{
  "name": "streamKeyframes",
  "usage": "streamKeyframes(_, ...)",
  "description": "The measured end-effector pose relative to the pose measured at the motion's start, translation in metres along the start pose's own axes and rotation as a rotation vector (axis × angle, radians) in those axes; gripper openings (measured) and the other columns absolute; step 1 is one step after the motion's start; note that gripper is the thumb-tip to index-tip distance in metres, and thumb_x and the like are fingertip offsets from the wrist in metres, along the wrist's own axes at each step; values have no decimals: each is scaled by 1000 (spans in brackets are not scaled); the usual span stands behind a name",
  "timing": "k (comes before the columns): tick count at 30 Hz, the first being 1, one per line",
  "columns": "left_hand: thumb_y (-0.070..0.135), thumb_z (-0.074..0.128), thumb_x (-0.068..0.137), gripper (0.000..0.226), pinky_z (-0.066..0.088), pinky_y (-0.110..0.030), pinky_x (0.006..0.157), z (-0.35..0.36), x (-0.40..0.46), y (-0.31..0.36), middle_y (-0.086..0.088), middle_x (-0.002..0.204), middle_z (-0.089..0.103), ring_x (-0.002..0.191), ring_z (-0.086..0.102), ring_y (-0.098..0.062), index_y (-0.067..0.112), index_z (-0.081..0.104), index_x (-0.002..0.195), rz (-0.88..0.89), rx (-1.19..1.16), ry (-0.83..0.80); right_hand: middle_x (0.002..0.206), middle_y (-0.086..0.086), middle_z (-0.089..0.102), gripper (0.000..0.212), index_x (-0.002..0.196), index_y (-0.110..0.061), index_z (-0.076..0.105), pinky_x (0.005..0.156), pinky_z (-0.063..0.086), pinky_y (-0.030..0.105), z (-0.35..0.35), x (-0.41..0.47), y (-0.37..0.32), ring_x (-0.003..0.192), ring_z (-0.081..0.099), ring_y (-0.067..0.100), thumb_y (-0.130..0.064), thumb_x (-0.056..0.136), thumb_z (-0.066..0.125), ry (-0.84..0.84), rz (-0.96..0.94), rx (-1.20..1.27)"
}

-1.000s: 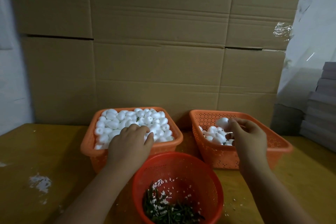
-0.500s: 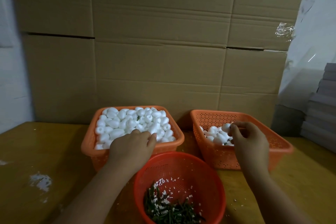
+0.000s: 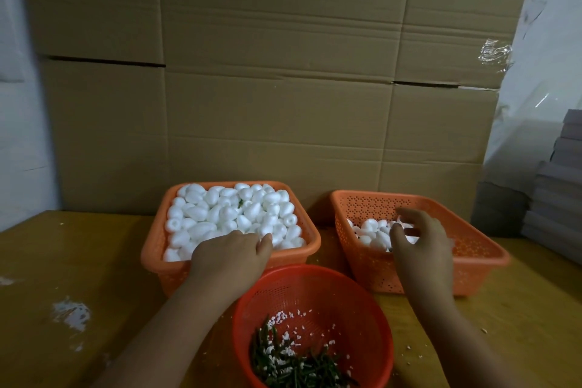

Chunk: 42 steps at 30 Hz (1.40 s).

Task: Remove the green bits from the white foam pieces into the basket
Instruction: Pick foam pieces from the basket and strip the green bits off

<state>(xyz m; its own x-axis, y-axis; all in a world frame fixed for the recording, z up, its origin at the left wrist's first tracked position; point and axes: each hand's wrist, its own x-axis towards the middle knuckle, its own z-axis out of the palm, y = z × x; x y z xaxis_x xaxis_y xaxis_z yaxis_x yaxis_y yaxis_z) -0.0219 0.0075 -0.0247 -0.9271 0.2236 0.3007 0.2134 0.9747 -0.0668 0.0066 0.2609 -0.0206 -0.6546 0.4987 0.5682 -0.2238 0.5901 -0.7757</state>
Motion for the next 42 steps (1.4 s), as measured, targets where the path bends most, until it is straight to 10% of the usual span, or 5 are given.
streamKeyframes(8, 23, 38, 102, 58, 47, -38, 76, 0, -3, -3, -2, 134, 50, 123, 45, -25, 22, 8, 152, 168, 236, -149, 77, -18, 67, 19, 87, -36, 68, 59, 42, 19, 9, -24, -42, 65, 58, -3, -20, 91, 58, -482, -245, -10)
streamKeyframes(15, 24, 40, 102, 57, 49, -37, 74, -1, -3, -2, -5, 123, 54, 112, 52, -23, 22, 10, 151, 188, 249, -147, 113, -12, 66, 30, 117, -29, 66, 77, 41, 2, 17, -53, -53, 87, 56, -9, -31, 87, 67, -1261, -461, -316)
streamKeyframes(32, 22, 38, 102, 52, 44, -30, 64, 2, -2, -5, -2, 122, 56, 97, 58, -20, 15, 19, 150, 213, 203, -66, 114, -4, 66, 33, 115, -23, 64, 93, 51, 34, 23, -64, -50, 105, 61, 14, -32, 84, 69, -1352, -379, -423)
streamKeyframes(38, 44, 33, 100, 32, 29, -27, 53, -5, -3, 3, 8, 76, 57, 72, 52, -9, 24, 54, 86, -129, -269, 117, 116, -3, 66, 31, 115, -22, 66, 95, 51, 35, 23, -63, -50, 107, 61, 14, -33, 85, 68, -1366, -354, -422)
streamKeyframes(42, 41, 47, 95, 15, 34, -28, 64, -11, -4, 6, 13, 85, 54, 87, 50, -9, 29, 54, 97, -183, -433, 266, 116, -4, 67, 29, 112, -22, 68, 97, 50, 36, 25, -63, -49, 108, 61, 13, -32, 86, 67, -1366, -349, -401)
